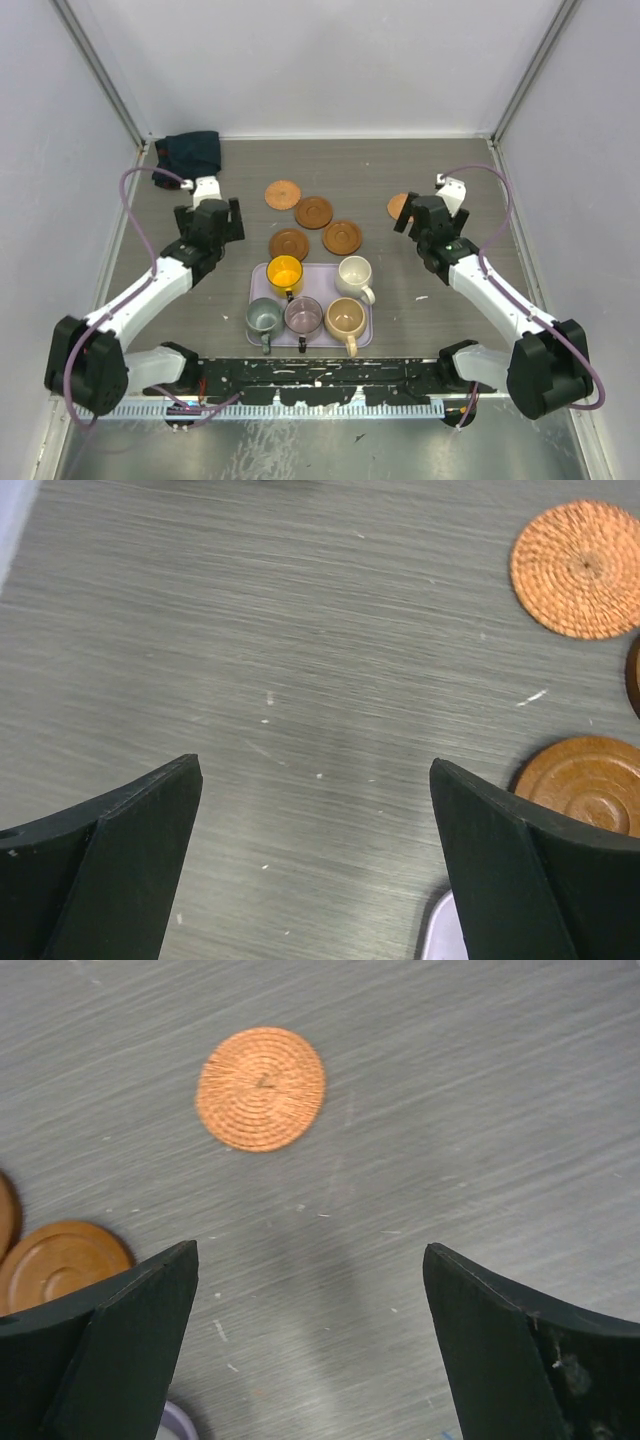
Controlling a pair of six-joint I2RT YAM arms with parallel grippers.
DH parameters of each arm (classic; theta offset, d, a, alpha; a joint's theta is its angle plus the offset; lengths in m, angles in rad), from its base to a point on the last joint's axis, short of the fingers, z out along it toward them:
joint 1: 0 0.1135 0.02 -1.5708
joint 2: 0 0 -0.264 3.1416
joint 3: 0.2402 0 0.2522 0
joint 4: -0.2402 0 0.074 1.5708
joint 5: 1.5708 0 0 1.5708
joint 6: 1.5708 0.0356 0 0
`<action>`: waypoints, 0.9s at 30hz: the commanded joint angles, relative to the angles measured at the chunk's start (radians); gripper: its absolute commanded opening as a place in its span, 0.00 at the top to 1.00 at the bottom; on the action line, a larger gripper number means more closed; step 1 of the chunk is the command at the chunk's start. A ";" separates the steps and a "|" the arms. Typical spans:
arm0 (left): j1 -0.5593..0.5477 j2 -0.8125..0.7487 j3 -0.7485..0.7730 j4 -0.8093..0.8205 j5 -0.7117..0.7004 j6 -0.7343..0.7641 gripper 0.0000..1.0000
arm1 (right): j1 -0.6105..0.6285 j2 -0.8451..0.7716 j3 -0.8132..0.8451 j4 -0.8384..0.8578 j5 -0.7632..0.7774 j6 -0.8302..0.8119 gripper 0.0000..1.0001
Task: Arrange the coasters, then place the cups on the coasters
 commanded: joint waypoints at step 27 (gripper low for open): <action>0.000 0.861 0.766 -0.062 0.338 0.157 0.02 | 0.146 0.610 0.355 0.276 -0.478 -0.103 0.99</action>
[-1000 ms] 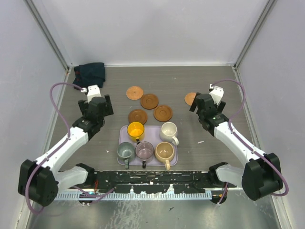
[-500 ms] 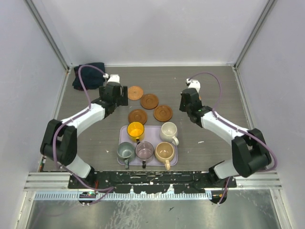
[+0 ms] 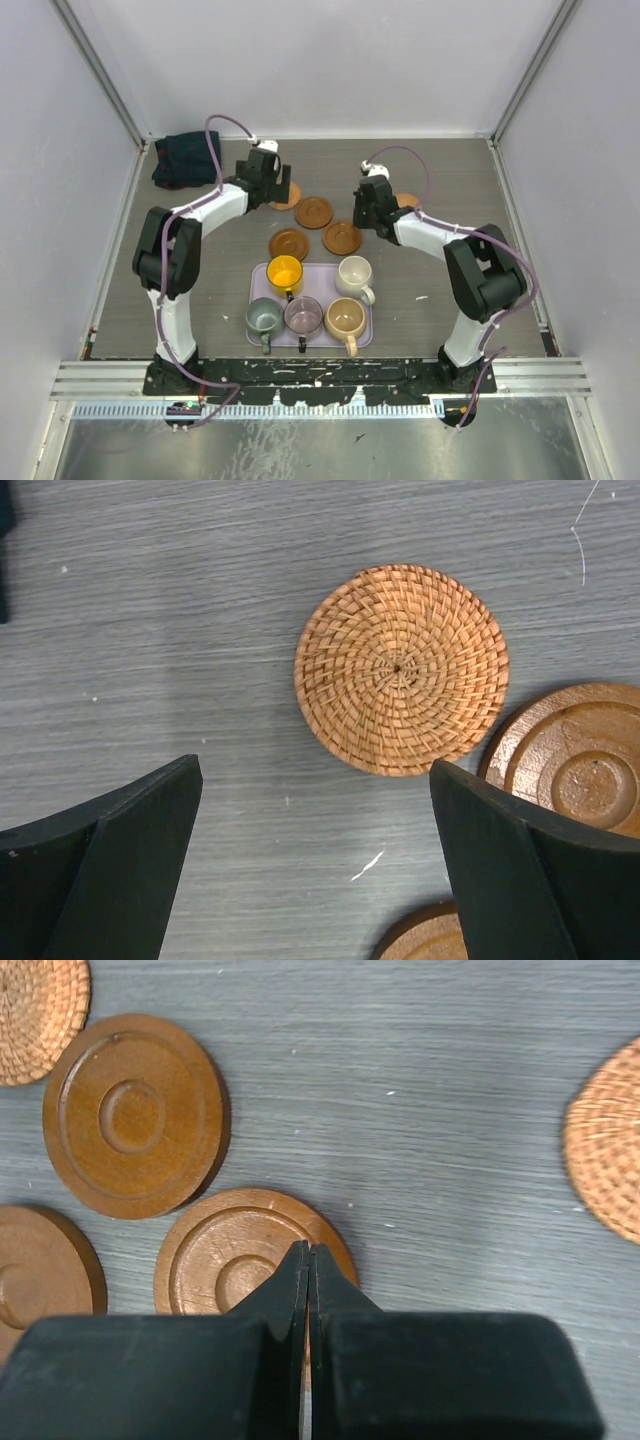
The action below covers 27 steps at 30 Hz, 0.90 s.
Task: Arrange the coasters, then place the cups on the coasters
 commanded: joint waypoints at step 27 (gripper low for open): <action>-0.001 0.410 0.502 -0.618 -0.240 0.014 0.02 | 0.116 0.288 0.242 -0.266 0.176 0.111 0.99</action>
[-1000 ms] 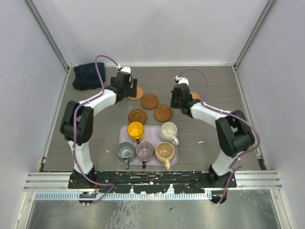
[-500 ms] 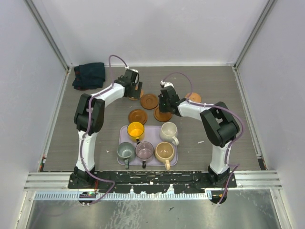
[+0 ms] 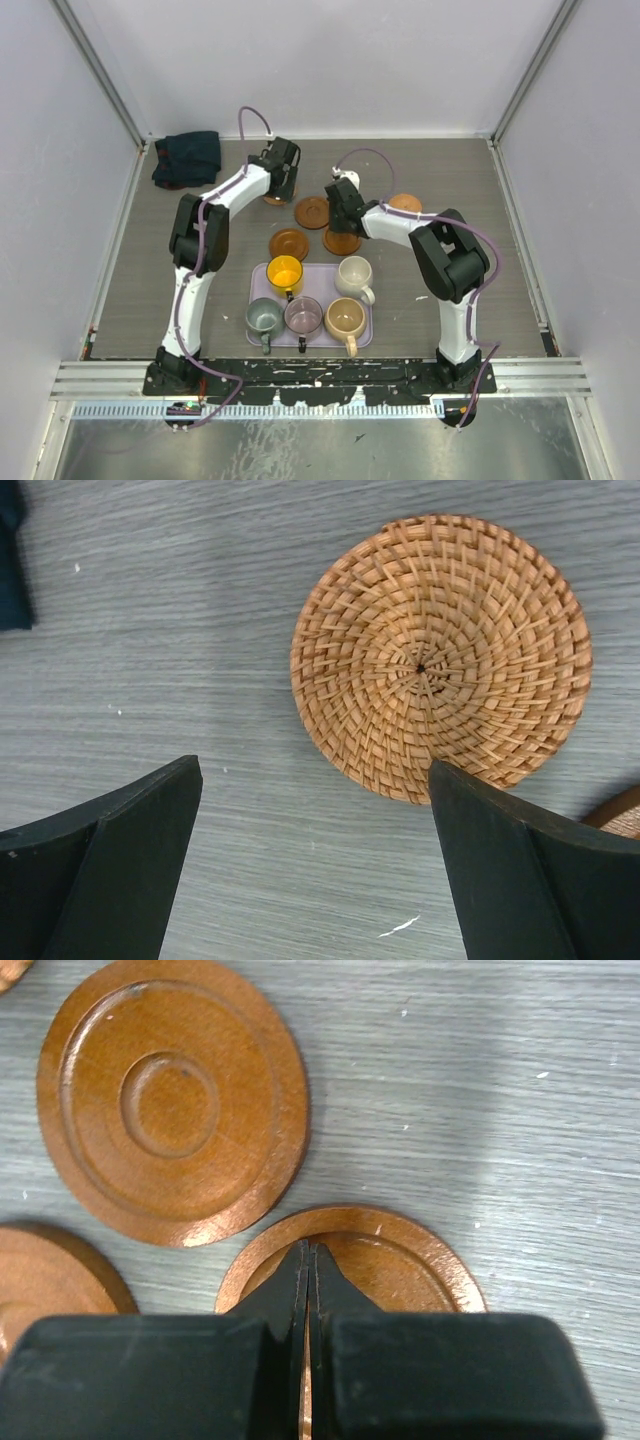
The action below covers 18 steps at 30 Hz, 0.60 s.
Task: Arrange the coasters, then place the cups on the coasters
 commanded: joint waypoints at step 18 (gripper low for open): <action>0.065 -0.100 -0.212 -0.242 -0.036 -0.034 0.02 | -0.166 0.231 0.255 -0.162 0.101 0.010 0.99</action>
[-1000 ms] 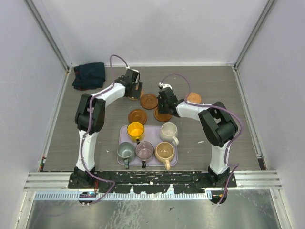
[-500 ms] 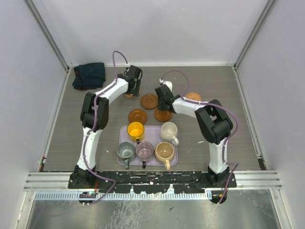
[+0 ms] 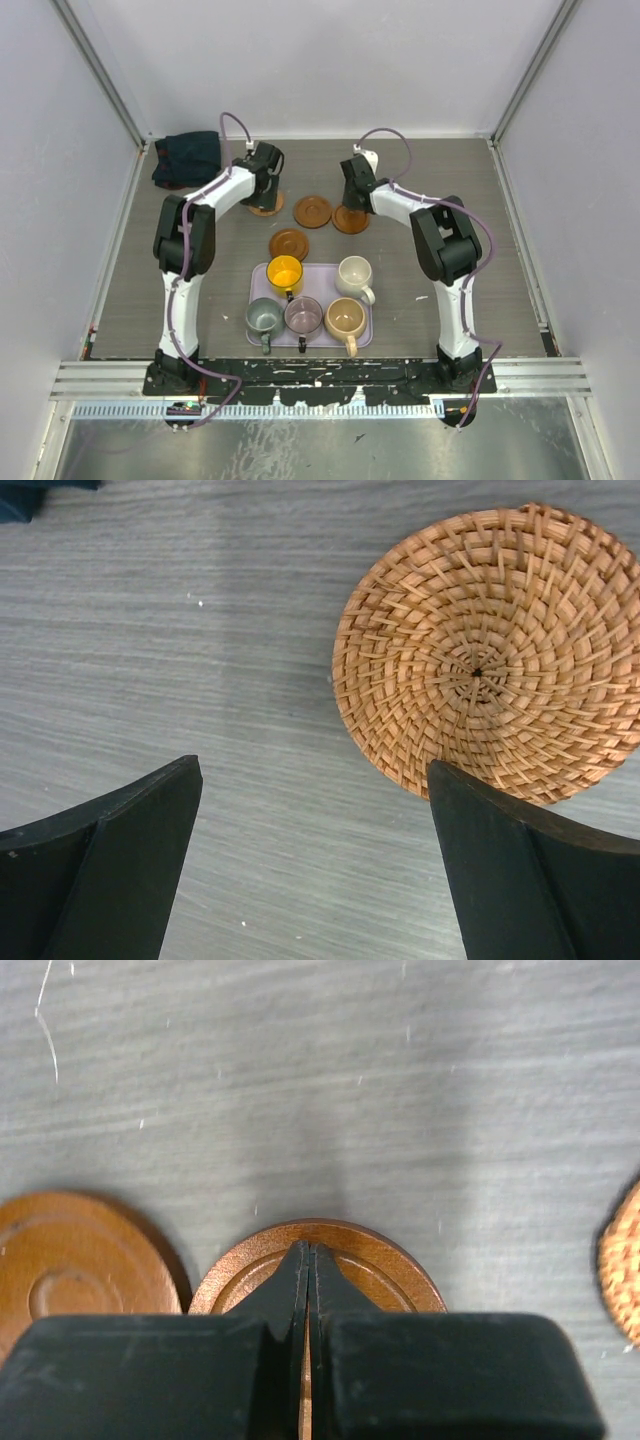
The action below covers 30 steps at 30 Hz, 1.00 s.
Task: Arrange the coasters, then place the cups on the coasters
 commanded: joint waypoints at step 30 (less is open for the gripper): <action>0.144 -0.002 -0.008 -0.144 0.043 0.035 0.02 | -0.119 0.050 0.089 0.024 -0.013 -0.105 0.99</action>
